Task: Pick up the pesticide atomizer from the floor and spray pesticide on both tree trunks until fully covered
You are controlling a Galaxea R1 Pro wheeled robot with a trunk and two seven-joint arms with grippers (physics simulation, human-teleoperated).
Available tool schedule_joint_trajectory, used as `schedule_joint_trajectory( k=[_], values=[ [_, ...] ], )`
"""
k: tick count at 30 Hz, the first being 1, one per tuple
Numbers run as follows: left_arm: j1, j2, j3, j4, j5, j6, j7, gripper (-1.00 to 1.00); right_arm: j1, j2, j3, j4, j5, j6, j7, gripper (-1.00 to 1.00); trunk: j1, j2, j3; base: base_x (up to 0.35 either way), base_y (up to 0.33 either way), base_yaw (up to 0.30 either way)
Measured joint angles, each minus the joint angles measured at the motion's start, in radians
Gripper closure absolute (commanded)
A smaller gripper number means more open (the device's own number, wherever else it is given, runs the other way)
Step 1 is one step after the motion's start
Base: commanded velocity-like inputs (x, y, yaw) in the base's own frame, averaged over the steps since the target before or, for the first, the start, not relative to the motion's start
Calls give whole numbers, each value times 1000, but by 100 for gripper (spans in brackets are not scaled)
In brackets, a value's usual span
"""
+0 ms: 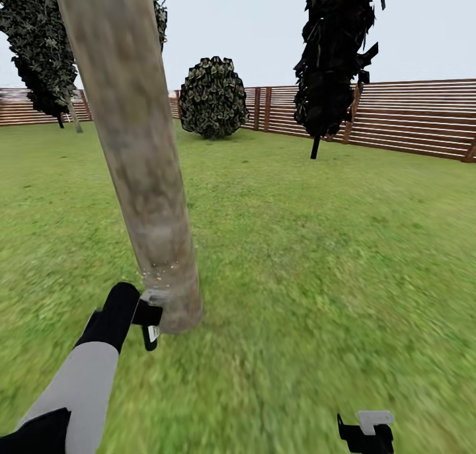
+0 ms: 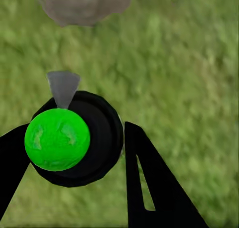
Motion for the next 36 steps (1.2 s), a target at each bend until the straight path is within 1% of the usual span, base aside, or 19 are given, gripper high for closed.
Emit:
schedule_joint_trajectory(
  k=[1,2,4,5,6,9,11,12,14,16,17,18,20,22,24,26,30,36],
  values=[
    [17,25,7,-6,-5,-8,1,100,0,0,0,0,0,0,0,-100,0,0,0,0,0,0],
    [23,44,10,-5,-6,-20,1,100,0,0,0,0,0,0,0,-100,0,0,0,0,0,0],
    [27,61,12,1,5,-39,1,100,0,0,0,0,0,0,0,-100,0,0,0,0,0,0],
    [29,63,12,6,10,-52,1,100,0,0,0,0,0,0,0,-100,0,0,0,0,0,0],
    [32,55,13,30,19,-64,4,100,0,0,0,0,0,0,0,-100,0,0,0,0,0,0],
    [33,26,15,52,18,-74,8,100,0,0,0,0,0,0,0,-100,0,0,0,0,0,0],
    [35,13,16,61,16,-91,10,100,0,0,0,0,0,0,0,-100,0,0,0,0,0,0],
    [40,17,30,87,5,-127,19,100,0,0,0,0,0,0,0,-100,0,0,0,0,0,0],
    [62,21,90,104,3,-174,52,100,0,0,0,0,0,0,0,-100,0,0,0,0,0,0],
    [75,23,179,115,-5,-239,129,100,0,0,1,0,0,0,0,-100,0,0,0,0,0,0],
    [77,23,205,123,1,-254,173,100,0,1,1,0,0,0,0,-100,0,0,0,0,0,36],
    [78,22,218,134,8,-261,201,100,0,1,1,0,0,0,0,-100,0,0,0,0,0,97],
    [79,13,224,151,15,-267,218,100,0,1,1,0,0,0,0,-100,0,0,0,0,0,194],
    [80,-3,226,200,18,-275,225,100,0,1,1,0,0,0,0,-100,0,0,0,0,0,257],
    [80,-21,226,210,18,-280,227,100,0,1,1,0,0,0,0,-100,0,0,0,23,-5,231],
    [79,-38,225,213,16,-315,229,100,0,1,1,0,0,0,0,-100,0,0,0,172,-107,66],
    [78,-44,226,214,14,-336,228,100,0,1,0,0,0,0,-1,-100,0,0,0,225,-163,14],
    [78,-43,236,212,13,-340,229,100,0,0,0,0,1,0,-3,-100,0,0,0,166,-225,1]
  ],
)
